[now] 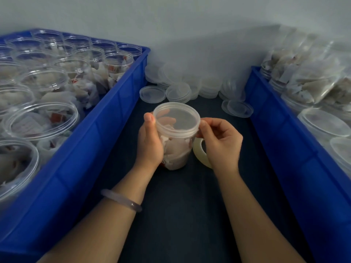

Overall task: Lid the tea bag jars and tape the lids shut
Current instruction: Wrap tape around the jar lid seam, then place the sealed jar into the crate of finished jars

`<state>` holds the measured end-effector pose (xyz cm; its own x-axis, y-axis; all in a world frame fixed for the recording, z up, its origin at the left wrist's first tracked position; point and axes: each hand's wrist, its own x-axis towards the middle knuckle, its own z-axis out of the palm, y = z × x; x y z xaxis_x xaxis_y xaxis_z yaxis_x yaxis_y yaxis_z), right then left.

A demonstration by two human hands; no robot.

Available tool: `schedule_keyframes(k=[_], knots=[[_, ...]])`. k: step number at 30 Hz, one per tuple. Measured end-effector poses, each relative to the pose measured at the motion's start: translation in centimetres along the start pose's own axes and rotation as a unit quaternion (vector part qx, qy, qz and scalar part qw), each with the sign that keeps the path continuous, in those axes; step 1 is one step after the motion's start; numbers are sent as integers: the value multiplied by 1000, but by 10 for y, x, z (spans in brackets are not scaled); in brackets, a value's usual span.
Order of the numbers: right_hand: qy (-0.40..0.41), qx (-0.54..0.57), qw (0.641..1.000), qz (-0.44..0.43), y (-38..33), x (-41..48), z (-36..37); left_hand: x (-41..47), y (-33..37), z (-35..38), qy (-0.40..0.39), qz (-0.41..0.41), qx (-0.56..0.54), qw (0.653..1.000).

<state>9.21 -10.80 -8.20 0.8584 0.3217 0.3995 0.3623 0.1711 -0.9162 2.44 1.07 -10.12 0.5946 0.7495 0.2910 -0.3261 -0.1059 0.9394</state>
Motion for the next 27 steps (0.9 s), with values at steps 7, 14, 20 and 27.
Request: schedule_keyframes(k=[7, 14, 20, 27], knots=[[4, 77, 995, 65, -17, -6, 14, -5, 4, 9, 23, -11, 24, 999], [101, 5, 993, 58, -28, -7, 49, -2, 18, 0, -74, -73, -21, 994], [35, 21, 998, 41, -25, -9, 39, 1, 42, 12, -63, 44, 26, 997], [75, -39, 996, 38, -27, -8, 44, -3, 44, 21, -2, 75, 35, 997]])
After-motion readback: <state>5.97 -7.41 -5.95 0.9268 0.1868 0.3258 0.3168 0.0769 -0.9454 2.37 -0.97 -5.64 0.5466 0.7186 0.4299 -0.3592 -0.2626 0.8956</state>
